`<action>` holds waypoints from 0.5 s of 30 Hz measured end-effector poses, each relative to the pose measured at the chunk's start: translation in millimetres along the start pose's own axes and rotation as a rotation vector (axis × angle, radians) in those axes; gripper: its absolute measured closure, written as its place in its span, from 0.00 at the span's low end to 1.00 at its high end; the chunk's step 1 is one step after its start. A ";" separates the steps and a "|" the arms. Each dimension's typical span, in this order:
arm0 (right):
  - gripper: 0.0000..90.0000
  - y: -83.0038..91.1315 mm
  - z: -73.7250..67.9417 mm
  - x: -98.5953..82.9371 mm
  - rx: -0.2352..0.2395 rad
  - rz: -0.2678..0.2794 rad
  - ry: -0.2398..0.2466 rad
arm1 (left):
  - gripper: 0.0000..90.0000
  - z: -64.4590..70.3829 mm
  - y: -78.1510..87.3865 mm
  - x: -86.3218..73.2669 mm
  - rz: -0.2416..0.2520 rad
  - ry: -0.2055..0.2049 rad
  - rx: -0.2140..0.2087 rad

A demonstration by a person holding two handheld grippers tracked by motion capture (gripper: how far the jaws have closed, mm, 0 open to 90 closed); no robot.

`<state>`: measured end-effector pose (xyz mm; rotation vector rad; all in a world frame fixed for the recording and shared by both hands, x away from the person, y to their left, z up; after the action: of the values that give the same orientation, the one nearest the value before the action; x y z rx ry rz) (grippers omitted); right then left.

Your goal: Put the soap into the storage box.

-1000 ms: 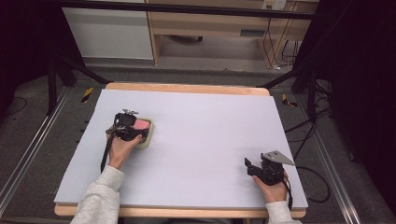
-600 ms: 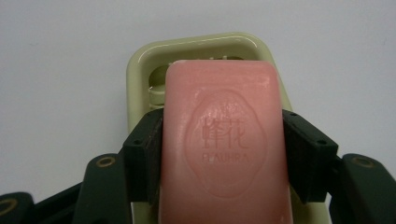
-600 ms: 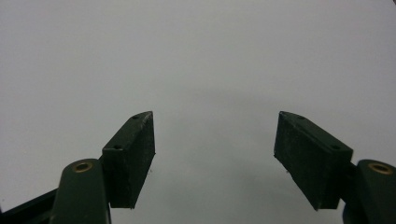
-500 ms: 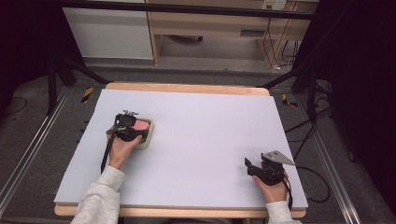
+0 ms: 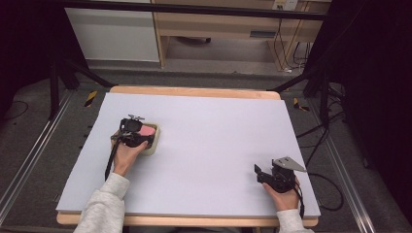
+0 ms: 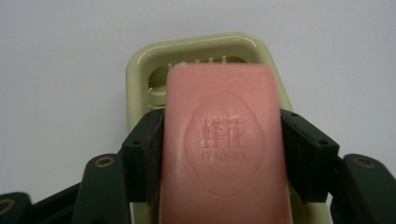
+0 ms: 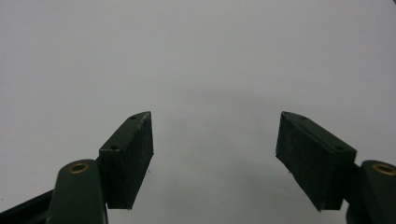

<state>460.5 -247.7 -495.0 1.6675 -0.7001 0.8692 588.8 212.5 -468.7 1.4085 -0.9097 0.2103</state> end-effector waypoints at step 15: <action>0.31 1.4 2.0 0.2 -0.009 0.009 -0.005 | 0.37 -2.6 38.8 4.4 0.147 -0.003 -0.033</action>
<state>459.8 -250.0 -494.4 1.6599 -0.7142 0.8670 568.5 221.2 -436.3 1.3124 -1.0164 0.3025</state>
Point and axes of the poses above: each handheld gripper's, and its own axes: y roughly backward along the jaws, x roughly out of its top, z roughly to its right, the point moved 3 cm from there along -y, roughly forward along the jaws, and after that the axes turned 9 degrees about -y, right-handed, at the moved point
